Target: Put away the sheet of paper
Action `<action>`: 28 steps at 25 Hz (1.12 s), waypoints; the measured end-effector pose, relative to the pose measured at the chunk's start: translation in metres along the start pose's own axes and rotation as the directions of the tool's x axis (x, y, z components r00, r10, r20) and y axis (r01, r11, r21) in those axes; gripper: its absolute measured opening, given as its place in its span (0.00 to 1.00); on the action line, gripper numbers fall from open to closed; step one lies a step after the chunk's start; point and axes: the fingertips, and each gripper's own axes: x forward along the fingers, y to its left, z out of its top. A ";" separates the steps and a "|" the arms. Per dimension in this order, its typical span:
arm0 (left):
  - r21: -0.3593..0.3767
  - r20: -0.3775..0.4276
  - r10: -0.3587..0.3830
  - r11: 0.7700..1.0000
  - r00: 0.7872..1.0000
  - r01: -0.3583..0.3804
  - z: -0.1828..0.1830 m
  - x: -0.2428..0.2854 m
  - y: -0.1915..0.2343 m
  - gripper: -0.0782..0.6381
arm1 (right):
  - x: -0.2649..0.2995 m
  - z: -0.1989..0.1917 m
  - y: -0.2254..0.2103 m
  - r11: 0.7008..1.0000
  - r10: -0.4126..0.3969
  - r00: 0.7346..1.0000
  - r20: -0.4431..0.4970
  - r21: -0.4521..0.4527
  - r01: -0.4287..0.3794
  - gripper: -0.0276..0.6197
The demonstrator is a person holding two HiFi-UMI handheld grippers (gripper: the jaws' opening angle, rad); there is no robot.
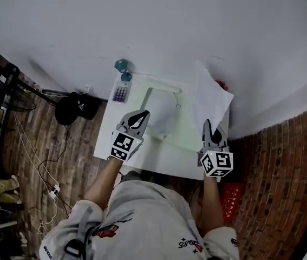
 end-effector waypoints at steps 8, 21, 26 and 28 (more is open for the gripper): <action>-0.003 -0.028 0.071 0.997 0.997 -0.071 0.005 0.004 0.010 0.14 | 0.028 -0.006 -0.011 0.996 0.075 0.997 -0.003 0.051 -0.075 0.04; -0.033 -0.003 0.081 0.996 0.997 -0.081 0.002 0.004 0.031 0.14 | 0.045 -0.007 0.011 0.992 0.119 0.993 -0.028 0.050 -0.117 0.04; -0.057 0.002 0.068 0.996 0.998 -0.068 -0.004 0.005 0.042 0.14 | 0.053 -0.011 0.019 0.992 0.113 0.993 -0.044 0.068 -0.110 0.04; -0.063 -0.013 0.058 0.996 0.998 -0.059 -0.008 0.005 0.047 0.14 | 0.057 -0.016 0.022 0.992 0.107 0.993 -0.057 0.076 -0.102 0.04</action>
